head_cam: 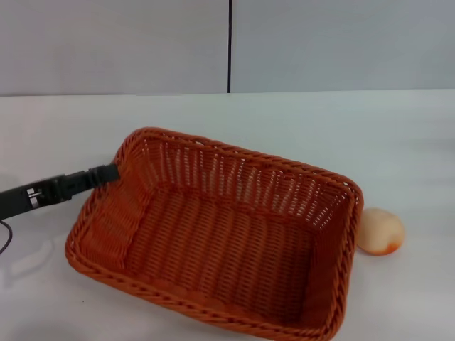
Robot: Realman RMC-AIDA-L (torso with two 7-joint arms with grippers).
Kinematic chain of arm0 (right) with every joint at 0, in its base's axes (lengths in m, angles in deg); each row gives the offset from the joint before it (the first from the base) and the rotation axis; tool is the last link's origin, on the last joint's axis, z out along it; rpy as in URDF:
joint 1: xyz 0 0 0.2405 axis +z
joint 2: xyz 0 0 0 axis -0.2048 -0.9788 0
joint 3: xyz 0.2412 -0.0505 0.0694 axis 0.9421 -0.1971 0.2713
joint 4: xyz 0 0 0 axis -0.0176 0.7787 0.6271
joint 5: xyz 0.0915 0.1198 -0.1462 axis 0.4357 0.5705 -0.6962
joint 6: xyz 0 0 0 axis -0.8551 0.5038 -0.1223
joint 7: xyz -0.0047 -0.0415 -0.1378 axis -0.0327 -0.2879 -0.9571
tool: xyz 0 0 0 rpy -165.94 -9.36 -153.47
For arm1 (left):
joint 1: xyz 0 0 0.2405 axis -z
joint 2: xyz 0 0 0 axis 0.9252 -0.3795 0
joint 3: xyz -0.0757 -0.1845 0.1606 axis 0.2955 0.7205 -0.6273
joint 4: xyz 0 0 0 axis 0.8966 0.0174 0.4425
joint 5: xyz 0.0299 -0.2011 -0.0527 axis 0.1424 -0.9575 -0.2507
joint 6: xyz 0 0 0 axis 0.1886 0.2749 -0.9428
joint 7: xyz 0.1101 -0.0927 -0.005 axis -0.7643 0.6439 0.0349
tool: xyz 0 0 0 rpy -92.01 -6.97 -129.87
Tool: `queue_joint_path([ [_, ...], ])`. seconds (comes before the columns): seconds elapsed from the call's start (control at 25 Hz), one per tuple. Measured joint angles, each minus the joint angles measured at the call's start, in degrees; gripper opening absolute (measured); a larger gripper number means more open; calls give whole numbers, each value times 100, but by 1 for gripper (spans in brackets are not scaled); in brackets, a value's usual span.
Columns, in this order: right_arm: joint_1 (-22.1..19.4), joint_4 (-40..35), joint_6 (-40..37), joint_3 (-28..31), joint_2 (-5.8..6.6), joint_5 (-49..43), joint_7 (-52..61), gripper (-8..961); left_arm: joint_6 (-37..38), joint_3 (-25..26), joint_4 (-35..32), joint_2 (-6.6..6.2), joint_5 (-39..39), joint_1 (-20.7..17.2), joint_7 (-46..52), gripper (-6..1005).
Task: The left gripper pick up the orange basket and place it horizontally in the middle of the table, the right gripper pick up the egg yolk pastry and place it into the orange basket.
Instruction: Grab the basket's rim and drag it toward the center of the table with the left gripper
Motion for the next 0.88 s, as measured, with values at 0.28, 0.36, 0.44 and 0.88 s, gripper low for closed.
queue_joint_path([
  [0.28,3,0,10,-31,5,-3,1,730,148,27,-259,-142,191,20,45,453],
  [0.36,1,0,11,-32,6,-5,1,730,235,5,-261,-264,297,81,21,453],
  [0.44,-2,0,13,-33,7,-5,1,730,333,13,-261,-351,487,167,-2,452],
  [0.88,-44,-421,-368,-1420,274,-290,1291,731,472,1275,-297,-138,466,524,-1049,451],
])
